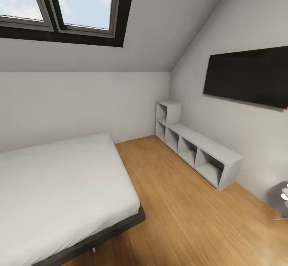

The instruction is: Attach the digital camera to the camera tripod in the bedroom.

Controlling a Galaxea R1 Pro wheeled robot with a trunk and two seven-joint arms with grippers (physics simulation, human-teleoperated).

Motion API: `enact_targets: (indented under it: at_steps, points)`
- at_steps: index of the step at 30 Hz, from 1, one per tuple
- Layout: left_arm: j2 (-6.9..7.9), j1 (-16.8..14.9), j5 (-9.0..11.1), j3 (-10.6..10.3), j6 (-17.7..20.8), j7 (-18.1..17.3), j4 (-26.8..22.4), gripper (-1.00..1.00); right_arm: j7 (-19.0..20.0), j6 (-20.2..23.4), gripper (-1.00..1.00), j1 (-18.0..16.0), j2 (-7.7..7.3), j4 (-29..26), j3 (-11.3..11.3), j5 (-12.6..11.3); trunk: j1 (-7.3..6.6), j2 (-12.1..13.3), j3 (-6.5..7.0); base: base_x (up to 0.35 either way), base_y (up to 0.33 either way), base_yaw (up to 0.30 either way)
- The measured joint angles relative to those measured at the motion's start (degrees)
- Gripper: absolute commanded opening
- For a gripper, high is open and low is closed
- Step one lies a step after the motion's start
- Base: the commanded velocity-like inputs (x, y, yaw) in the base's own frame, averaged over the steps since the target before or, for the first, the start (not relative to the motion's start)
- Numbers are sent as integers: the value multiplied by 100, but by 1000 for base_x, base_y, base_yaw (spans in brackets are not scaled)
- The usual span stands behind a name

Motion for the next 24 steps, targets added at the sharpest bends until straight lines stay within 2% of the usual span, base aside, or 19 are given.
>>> enact_targets:
  at_steps: [3,6,12,24]
  points:
    - [-8,-2,87,-3,-87,-12,-94,100,-43,-3,100,-37,-96,24,40,11,1,1,3,0,0,0]
    - [-8,0,174,0,-99,-13,-191,100,-39,-6,100,-36,-93,24,41,9,1,1,2,0,0,0]
    - [-8,8,15,17,-146,-8,-373,100,-20,-15,100,-33,-63,24,40,4,1,1,2,0,0,0]
    - [-8,9,0,18,-156,-8,-390,100,-24,-23,100,-33,-61,24,40,4,1,1,2,0,0,0]
